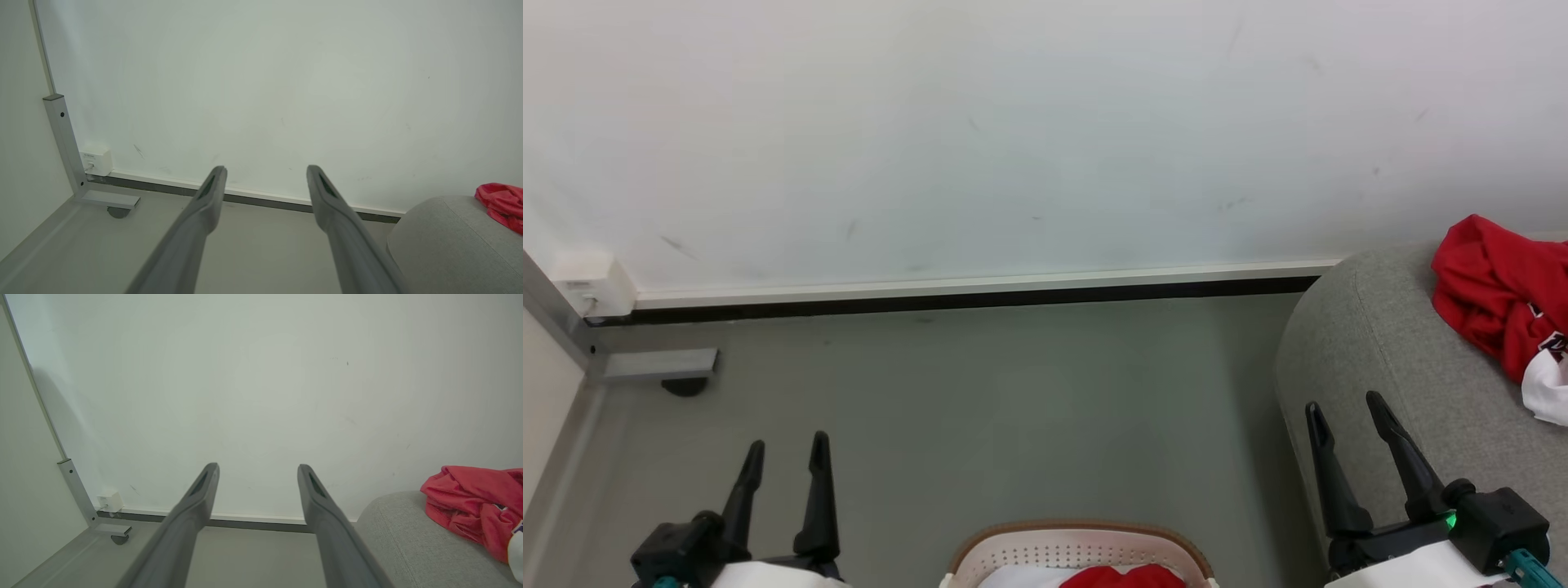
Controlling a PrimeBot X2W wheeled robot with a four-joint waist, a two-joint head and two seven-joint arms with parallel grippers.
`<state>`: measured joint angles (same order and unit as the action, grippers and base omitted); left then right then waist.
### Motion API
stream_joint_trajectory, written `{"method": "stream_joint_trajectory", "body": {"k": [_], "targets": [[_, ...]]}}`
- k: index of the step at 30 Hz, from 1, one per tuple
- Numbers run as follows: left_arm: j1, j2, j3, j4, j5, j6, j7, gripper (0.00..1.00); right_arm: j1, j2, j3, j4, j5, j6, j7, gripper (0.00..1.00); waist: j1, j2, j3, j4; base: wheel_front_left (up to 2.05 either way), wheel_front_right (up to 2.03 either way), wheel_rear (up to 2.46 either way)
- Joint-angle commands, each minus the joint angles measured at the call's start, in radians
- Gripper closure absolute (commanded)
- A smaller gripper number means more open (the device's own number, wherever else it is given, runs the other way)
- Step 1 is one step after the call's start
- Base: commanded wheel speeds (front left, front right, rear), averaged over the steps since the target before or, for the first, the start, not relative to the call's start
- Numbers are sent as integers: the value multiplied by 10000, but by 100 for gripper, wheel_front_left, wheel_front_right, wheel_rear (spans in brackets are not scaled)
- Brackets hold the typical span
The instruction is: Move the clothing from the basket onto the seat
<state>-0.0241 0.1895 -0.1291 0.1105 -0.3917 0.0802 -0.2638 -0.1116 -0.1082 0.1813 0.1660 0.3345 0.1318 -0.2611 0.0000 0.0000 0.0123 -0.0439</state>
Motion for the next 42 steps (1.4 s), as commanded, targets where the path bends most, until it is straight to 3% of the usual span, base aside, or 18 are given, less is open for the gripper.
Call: {"method": "stream_joint_trajectory", "body": {"k": [1,19,29,42], "targets": [[-105,-80,107,42,153,-85,-10,0,-107,22,-66,-28,-142,-22,-30,0,0,0,47,-17,0,0,0],[-436,-605,432,501,743,-972,-10,0,-198,117,-300,-175,-311,-22,-36,0,0,0,327,-323,0,0,0],[-1270,-835,-205,946,1084,-1479,-8,0,-639,105,-569,-432,-571,-22,-35,0,0,0,1347,-1214,0,0,0],[-2516,-437,-907,2015,1455,-1836,264,0,-1433,365,-875,-1215,-618,-22,-35,0,0,0,3231,-2503,0,0,0]]}}
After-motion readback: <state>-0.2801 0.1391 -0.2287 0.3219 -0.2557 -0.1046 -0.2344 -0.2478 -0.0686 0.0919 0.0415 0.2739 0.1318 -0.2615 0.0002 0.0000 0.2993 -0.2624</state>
